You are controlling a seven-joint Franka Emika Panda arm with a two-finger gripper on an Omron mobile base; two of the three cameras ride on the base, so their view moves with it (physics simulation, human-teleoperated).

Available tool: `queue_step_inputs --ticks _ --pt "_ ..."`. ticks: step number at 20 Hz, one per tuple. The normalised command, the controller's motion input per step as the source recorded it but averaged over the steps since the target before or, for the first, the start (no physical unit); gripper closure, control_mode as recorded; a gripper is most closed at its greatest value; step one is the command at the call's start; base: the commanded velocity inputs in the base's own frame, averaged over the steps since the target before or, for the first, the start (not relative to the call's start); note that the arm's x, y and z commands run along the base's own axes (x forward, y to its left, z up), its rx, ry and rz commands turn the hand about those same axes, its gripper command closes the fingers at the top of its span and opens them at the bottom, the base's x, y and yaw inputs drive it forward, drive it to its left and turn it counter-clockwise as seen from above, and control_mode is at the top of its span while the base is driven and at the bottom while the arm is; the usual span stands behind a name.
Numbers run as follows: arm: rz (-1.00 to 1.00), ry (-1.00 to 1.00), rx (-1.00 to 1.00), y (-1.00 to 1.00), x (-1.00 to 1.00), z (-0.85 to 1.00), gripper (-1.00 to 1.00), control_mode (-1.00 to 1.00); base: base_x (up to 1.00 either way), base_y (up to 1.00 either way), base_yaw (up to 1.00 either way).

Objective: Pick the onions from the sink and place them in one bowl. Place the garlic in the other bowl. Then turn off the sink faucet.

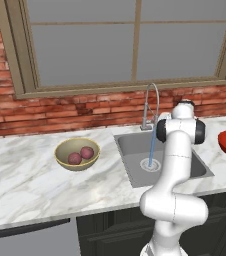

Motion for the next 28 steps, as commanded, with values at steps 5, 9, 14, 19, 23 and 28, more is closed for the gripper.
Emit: queue_step_inputs --ticks 5,9,14,19,23,28 --pt "0.01 0.00 0.00 0.22 0.39 -0.04 -1.00 -1.00 0.00 0.00 0.00" --pt "0.00 0.00 0.00 0.23 0.28 0.00 -1.00 -1.00 0.00 0.00 0.00" --pt "0.00 0.00 0.00 -0.04 0.32 0.01 -1.00 -1.00 0.00 0.00 0.00" --pt "0.00 0.00 0.00 -0.16 0.32 0.01 1.00 -1.00 0.00 0.00 0.00" --pt "0.01 0.00 0.00 -0.29 0.27 0.00 1.00 -1.00 0.00 0.00 0.00" --pt "0.03 0.00 0.00 -0.33 0.22 0.05 1.00 -1.00 0.00 0.00 0.00"
